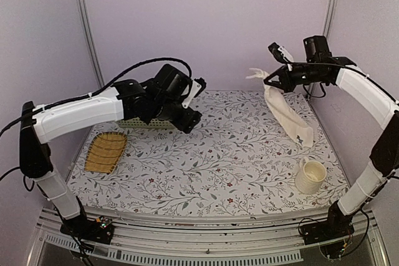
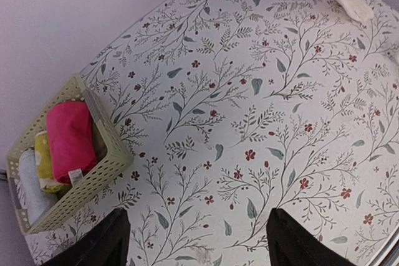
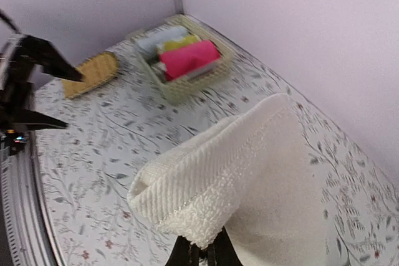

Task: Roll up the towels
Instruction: Put down the towel at the center of the board.

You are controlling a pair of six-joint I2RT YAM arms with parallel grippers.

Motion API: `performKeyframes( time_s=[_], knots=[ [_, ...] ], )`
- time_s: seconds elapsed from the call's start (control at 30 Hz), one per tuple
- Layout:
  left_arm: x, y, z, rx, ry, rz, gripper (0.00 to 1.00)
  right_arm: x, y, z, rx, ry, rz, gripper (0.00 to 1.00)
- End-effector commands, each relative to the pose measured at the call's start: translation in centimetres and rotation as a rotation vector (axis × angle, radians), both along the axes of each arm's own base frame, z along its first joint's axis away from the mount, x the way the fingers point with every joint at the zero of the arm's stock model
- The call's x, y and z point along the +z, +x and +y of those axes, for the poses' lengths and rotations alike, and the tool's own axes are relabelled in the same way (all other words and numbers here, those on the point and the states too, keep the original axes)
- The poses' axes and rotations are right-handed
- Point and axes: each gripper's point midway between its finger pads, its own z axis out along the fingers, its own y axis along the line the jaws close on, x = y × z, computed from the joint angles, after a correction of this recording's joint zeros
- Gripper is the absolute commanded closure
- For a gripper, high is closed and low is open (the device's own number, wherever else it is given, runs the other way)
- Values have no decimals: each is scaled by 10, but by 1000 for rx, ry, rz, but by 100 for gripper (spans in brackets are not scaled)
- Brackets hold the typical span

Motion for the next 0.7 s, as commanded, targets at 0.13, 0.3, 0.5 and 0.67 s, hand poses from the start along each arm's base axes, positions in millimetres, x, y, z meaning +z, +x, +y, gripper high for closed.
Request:
performKeyframes(
  time_s=[0.13,0.3,0.5,0.67],
  knots=[
    [42,-2,23,14,-249,-98,23,64,-45,28,196,136,-44,97],
    [2,-3,20,9,-252,-35,24,-27,-17,0,100,64,123,93],
    [-48,-26,4,-83,-292,112,31,-109,-12,-89,-205,-9,259,89],
    [-79,-40,-3,-141,-293,193,38,-126,-38,-120,-317,-169,224,57]
  ],
)
